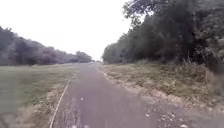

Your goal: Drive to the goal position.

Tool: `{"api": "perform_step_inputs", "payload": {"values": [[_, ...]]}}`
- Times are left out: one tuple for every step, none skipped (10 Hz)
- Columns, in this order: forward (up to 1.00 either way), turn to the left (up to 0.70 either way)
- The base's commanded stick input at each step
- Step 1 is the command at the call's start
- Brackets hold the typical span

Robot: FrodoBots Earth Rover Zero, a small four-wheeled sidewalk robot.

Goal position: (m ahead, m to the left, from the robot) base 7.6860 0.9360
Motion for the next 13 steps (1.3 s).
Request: {"api": "perform_step_inputs", "payload": {"values": [[0.6,0.16],[0.6,0.16],[0.6,0.16],[0.6,0.16],[0.6,0.16],[0.6,0.16],[0.6,0.16],[0.6,0.16],[0.6,0.16],[0.6,0.16],[0.6,0.16],[0.6,0.16],[0.6,0.16]]}}
